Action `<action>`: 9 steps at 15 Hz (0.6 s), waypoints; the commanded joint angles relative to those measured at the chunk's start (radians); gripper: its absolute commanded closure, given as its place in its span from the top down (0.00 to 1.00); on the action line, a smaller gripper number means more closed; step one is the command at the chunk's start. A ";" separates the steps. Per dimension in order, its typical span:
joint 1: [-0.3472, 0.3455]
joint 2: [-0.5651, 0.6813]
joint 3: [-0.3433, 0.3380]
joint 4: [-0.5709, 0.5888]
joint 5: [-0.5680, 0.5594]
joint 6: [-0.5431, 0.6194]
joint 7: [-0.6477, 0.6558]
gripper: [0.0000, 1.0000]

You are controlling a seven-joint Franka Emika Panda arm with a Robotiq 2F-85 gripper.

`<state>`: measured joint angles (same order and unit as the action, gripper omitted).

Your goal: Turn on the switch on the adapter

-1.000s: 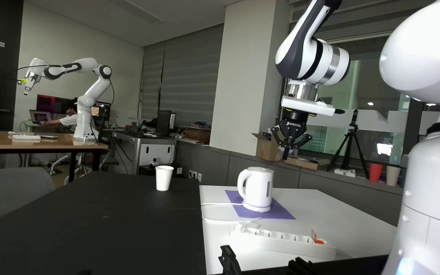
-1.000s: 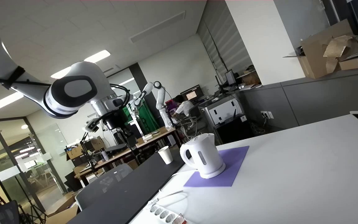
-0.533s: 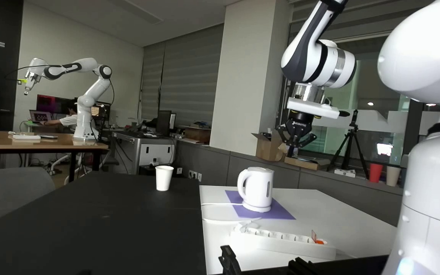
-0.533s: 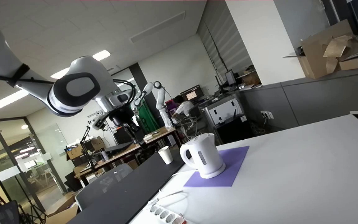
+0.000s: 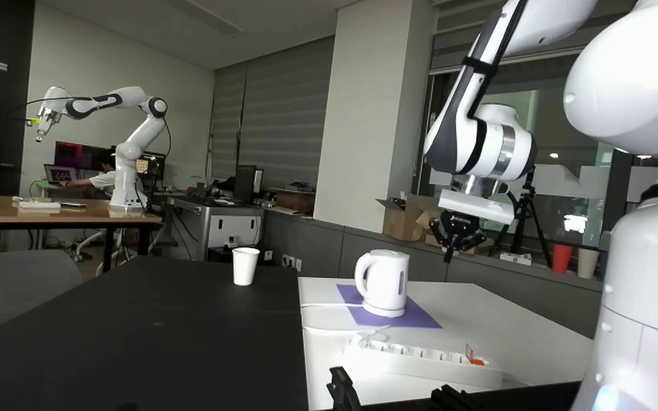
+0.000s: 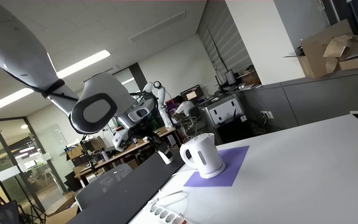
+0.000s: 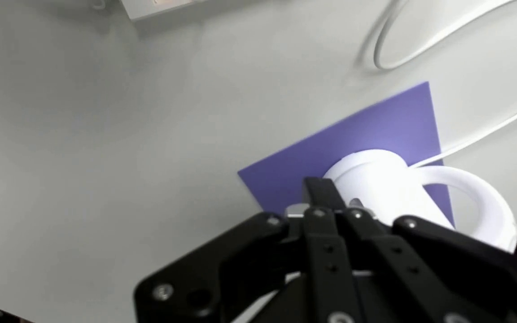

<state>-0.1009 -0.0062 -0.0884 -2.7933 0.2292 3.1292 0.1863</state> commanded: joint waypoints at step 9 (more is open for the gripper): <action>-0.050 0.332 0.085 0.002 0.081 0.257 -0.065 0.00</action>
<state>-0.1046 0.2746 -0.0418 -2.7914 0.2999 3.3386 0.1379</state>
